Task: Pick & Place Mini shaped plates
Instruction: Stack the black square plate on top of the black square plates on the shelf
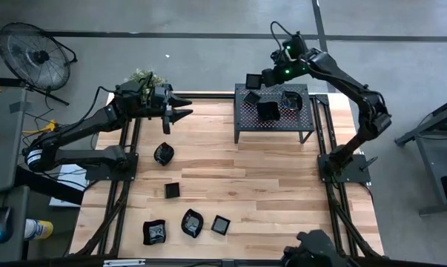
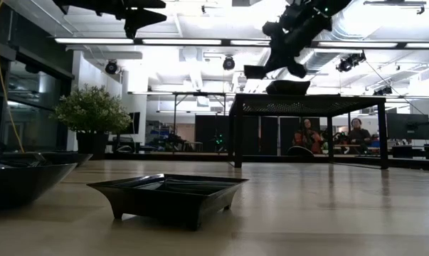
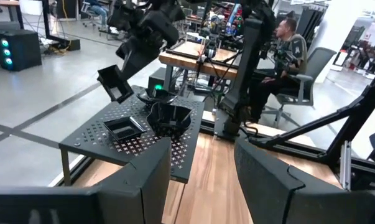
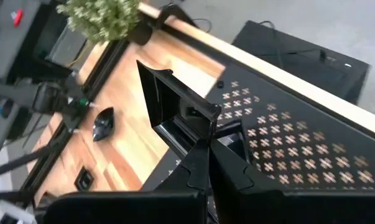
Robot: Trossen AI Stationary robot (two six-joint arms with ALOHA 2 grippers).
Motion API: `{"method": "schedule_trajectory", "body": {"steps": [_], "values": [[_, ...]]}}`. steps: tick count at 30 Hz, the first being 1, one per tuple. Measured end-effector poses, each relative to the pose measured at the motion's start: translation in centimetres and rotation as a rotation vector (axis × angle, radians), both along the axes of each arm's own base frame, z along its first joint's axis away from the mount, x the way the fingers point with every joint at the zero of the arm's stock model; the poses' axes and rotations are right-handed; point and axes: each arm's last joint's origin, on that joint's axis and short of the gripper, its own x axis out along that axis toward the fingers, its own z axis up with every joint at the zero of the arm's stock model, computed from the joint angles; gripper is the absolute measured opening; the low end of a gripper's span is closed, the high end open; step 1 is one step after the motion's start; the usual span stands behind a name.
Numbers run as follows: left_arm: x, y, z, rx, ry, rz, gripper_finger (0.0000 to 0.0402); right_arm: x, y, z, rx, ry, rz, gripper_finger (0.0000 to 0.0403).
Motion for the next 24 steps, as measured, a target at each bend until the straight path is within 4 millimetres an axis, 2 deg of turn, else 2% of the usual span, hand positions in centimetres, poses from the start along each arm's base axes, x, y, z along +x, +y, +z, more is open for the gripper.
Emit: {"method": "schedule_trajectory", "body": {"steps": [9,12,17,21,24], "values": [[0.0,-0.1,0.0,-0.054,-0.006,-0.044,0.0175,-0.2,-2.3,-2.0,0.004,-0.021,0.093,0.0],[0.0,-0.2,0.0,-0.081,-0.007,-0.055,0.0175,-0.4,-2.6,-2.1,0.055,0.006,-0.016,0.0],[0.0,0.0,0.0,-0.088,-0.014,-0.007,0.0175,0.5,-1.4,-2.4,0.234,0.031,-0.15,0.0],[0.0,0.0,0.0,-0.08,-0.012,-0.004,0.0175,1.6,-0.2,-2.6,0.3,0.062,-0.195,0.0],[0.0,0.0,0.0,-0.078,-0.012,-0.004,0.0175,1.6,-0.1,-2.7,0.343,0.061,-0.233,0.0]]}}
